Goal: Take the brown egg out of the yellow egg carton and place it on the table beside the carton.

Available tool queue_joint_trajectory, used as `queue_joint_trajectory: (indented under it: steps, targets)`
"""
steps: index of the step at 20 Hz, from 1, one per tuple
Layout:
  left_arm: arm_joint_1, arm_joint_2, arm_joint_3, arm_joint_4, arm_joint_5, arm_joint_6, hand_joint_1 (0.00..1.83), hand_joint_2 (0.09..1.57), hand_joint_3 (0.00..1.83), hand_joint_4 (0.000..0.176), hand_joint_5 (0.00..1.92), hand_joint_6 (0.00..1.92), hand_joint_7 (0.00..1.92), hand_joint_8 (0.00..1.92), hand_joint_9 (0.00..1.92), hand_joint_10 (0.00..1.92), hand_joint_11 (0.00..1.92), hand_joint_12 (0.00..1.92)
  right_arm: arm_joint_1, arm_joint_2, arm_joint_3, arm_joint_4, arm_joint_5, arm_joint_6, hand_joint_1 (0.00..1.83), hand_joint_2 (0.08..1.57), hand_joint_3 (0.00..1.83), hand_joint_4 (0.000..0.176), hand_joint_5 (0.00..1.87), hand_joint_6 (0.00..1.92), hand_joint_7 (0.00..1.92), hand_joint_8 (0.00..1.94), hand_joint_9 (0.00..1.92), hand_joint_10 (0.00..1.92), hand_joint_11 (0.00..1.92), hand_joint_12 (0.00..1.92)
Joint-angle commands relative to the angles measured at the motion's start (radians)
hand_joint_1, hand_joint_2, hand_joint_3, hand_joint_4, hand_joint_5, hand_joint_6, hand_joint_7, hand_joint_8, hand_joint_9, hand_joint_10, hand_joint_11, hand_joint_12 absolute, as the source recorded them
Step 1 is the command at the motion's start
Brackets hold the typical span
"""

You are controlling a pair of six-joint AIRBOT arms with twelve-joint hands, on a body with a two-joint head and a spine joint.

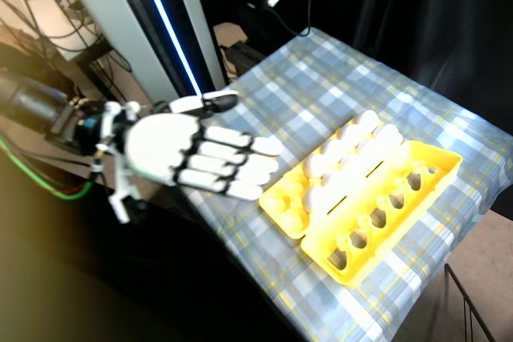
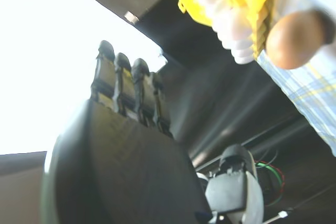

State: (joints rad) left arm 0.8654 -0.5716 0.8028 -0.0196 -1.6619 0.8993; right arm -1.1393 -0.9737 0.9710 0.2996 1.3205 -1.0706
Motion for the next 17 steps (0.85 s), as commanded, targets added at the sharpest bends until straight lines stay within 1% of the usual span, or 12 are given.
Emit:
queue_joint_trajectory:
  steps: [1, 2, 3, 4, 5, 7, 9, 10, 11, 12, 15, 17]
  targets:
    - [-0.015, -0.011, -0.007, 0.019, -0.074, -0.012, 0.93, 1.38, 0.0, 0.0, 0.55, 1.68, 1.38, 1.92, 1.48, 1.92, 1.32, 1.92, -0.02, 0.007, -0.012, 0.016, 0.197, 0.005, 0.0, 0.81, 0.0, 0.021, 0.0, 0.0, 0.0, 0.0, 0.0, 0.0, 0.0, 0.0]
    - [-0.015, -0.011, -0.007, 0.019, -0.074, -0.012, 0.89, 1.4, 0.0, 0.0, 0.53, 1.72, 1.41, 1.92, 1.5, 1.92, 1.31, 1.92, -0.075, 0.008, -0.036, 0.057, 0.253, 0.01, 0.0, 0.82, 0.0, 0.014, 0.0, 0.0, 0.0, 0.0, 0.0, 0.0, 0.0, 0.0]
    - [-0.015, -0.011, -0.007, 0.019, -0.074, -0.012, 0.88, 1.4, 0.01, 0.0, 0.52, 1.74, 1.43, 1.92, 1.52, 1.92, 1.28, 1.92, -0.127, 0.007, -0.05, 0.091, 0.304, 0.029, 0.0, 0.83, 0.0, 0.026, 0.0, 0.0, 0.0, 0.0, 0.0, 0.0, 0.0, 0.0]
    - [-0.015, -0.012, -0.007, 0.018, -0.074, -0.012, 0.87, 1.4, 0.0, 0.0, 0.53, 1.73, 1.41, 1.92, 1.49, 1.92, 1.27, 1.92, -0.212, -0.023, -0.069, 0.176, 0.413, 0.092, 0.0, 0.83, 0.0, 0.036, 0.0, 0.0, 0.0, 0.0, 0.0, 0.0, 0.0, 0.0]
    - [-0.015, -0.012, -0.007, 0.018, -0.074, -0.012, 0.73, 1.42, 0.01, 0.0, 0.65, 1.84, 1.41, 1.92, 1.48, 1.92, 1.29, 1.92, -0.216, -0.028, -0.072, 0.187, 0.424, 0.096, 0.0, 0.85, 0.0, 0.033, 0.0, 0.0, 0.0, 0.0, 0.0, 0.0, 0.0, 0.0]
    - [-0.015, -0.012, -0.007, 0.018, -0.074, -0.015, 0.75, 1.41, 0.0, 0.0, 0.76, 1.92, 1.39, 1.92, 1.48, 1.92, 1.28, 1.92, -0.223, -0.04, -0.082, 0.216, 0.442, 0.092, 0.0, 0.85, 0.0, 0.037, 0.0, 0.0, 0.0, 0.0, 0.0, 0.0, 0.0, 0.0]
    - [-0.015, -0.012, -0.007, 0.017, -0.074, -0.015, 0.73, 1.44, 0.01, 0.0, 0.71, 1.92, 1.41, 1.92, 1.51, 1.92, 1.29, 1.92, -0.223, -0.04, -0.084, 0.216, 0.442, 0.088, 0.0, 0.87, 0.01, 0.033, 0.0, 0.0, 0.01, 0.0, 0.0, 0.0, 0.0, 0.0]
    - [-0.015, -0.012, -0.007, 0.017, -0.074, -0.015, 0.73, 1.44, 0.0, 0.0, 0.76, 1.9, 1.45, 1.92, 1.53, 1.92, 1.32, 1.92, -0.22, -0.041, -0.086, 0.216, 0.442, 0.088, 0.0, 0.88, 0.01, 0.028, 0.01, 0.0, 0.01, 0.0, 0.0, 0.0, 0.0, 0.0]
    - [-0.015, -0.012, -0.007, 0.017, -0.074, -0.015, 0.9, 1.4, 0.0, 0.0, 0.6, 1.72, 1.43, 1.92, 1.51, 1.92, 1.33, 1.92, -0.218, -0.042, -0.086, 0.216, 0.442, 0.088, 0.0, 0.89, 0.01, 0.019, 0.01, 0.0, 0.01, 0.0, 0.0, 0.0, 0.0, 0.0]
    - [-0.015, -0.012, -0.007, 0.017, -0.074, -0.015, 0.95, 1.39, 0.0, 0.0, 0.57, 1.68, 1.41, 1.92, 1.5, 1.92, 1.34, 1.92, -0.217, -0.044, -0.087, 0.216, 0.442, 0.088, 0.0, 0.89, 0.01, 0.018, 0.01, 0.0, 0.02, 0.0, 0.0, 0.0, 0.0, 0.0]
    - [-0.015, -0.012, -0.007, 0.017, -0.074, -0.015, 1.0, 1.35, 0.0, 0.0, 0.61, 1.59, 1.43, 1.92, 1.52, 1.92, 1.4, 1.92, -0.216, -0.05, -0.091, 0.216, 0.442, 0.088, 0.0, 0.9, 0.01, 0.018, 0.02, 0.0, 0.02, 0.0, 0.0, 0.0, 0.0, 0.0]
    - [-0.015, -0.012, -0.007, 0.017, -0.074, -0.015, 0.99, 1.36, 0.0, 0.0, 0.58, 1.63, 1.43, 1.92, 1.53, 1.92, 1.43, 1.92, -0.215, -0.054, -0.092, 0.216, 0.442, 0.088, 0.0, 0.89, 0.01, 0.019, 0.02, 0.0, 0.03, 0.01, 0.0, 0.0, 0.0, 0.0]
